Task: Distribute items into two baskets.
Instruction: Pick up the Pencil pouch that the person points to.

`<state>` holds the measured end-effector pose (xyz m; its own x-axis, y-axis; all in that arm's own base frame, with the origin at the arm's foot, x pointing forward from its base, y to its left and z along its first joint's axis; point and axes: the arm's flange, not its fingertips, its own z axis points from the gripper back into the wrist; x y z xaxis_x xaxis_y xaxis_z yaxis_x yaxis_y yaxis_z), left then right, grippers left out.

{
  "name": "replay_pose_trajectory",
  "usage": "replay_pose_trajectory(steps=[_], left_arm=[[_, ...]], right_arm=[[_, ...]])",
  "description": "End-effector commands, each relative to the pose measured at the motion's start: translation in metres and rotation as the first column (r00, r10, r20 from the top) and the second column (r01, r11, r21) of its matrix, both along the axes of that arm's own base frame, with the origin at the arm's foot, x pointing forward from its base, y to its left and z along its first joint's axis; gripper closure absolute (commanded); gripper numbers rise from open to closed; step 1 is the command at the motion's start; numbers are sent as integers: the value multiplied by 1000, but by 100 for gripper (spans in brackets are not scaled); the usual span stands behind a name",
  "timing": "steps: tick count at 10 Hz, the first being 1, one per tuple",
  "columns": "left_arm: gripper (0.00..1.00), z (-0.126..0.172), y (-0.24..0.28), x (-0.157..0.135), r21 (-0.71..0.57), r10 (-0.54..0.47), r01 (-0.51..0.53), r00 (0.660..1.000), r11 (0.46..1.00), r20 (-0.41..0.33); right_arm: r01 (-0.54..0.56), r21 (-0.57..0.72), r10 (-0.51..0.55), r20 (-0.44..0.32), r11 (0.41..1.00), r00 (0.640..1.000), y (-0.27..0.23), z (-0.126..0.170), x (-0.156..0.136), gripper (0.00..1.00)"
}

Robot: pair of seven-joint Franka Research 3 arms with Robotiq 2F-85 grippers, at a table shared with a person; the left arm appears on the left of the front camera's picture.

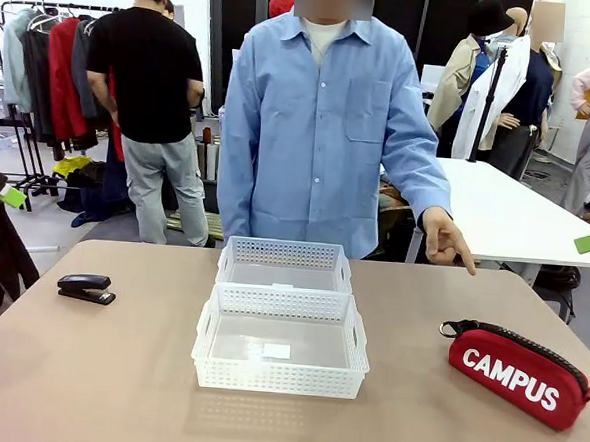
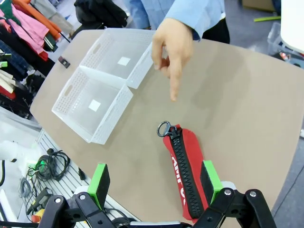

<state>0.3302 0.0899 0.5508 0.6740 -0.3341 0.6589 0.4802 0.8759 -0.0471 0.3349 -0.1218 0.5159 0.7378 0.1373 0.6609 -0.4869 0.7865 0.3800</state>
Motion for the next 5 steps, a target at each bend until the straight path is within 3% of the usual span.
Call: replay_pose_trajectory(steps=[1,5], left_arm=[[0,-1,1,0,3,2,-2,1000,1000,-3],[0,-1,1,0,3,2,-2,1000,1000,-3]], right_arm=[[-10,23,9,19,1000,1000,0,1,2,0],[-10,23,9,19,1000,1000,0,1,2,0]])
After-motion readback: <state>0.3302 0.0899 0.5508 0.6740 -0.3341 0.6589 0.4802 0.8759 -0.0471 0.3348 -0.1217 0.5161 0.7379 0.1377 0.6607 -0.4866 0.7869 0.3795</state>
